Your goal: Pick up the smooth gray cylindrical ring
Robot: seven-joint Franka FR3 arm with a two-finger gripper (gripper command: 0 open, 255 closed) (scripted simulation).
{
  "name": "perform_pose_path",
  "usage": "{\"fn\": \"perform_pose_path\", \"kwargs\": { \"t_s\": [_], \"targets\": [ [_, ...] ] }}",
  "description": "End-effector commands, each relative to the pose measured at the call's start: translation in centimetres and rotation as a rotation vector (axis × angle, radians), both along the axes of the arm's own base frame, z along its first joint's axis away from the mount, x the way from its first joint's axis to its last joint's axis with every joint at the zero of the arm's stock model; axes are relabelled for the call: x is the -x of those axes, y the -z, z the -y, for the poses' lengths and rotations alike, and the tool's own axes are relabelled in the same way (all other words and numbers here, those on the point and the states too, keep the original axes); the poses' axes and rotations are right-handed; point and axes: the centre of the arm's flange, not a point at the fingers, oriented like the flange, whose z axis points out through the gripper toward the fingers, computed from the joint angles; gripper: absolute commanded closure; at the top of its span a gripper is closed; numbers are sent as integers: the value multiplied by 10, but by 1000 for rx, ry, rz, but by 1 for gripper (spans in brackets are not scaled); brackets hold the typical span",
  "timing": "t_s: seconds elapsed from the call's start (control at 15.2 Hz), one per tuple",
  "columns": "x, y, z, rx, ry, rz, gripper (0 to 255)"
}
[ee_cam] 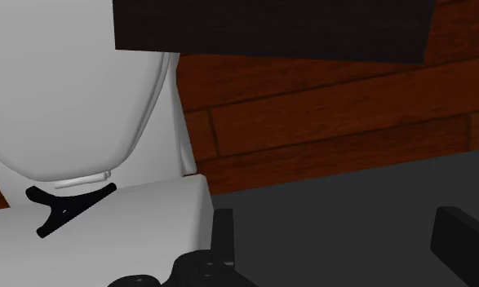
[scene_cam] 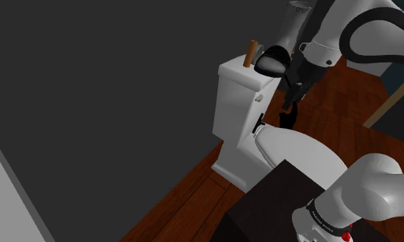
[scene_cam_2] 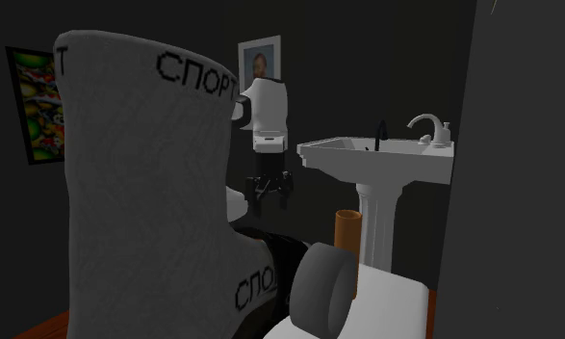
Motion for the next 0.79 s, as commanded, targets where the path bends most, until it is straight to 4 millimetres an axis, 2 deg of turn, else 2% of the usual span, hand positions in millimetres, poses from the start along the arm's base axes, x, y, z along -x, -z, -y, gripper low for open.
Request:
{"fn": "perform_pose_path", "kwargs": {
  "t_s": [0.0,0.33,0.73],
  "targets": [
    [0,0,0,0,0,0,0],
    [-59,-18,16,-74,130,28,0],
    [-125,-40,48,-164,285,62,0]
  ]
}}
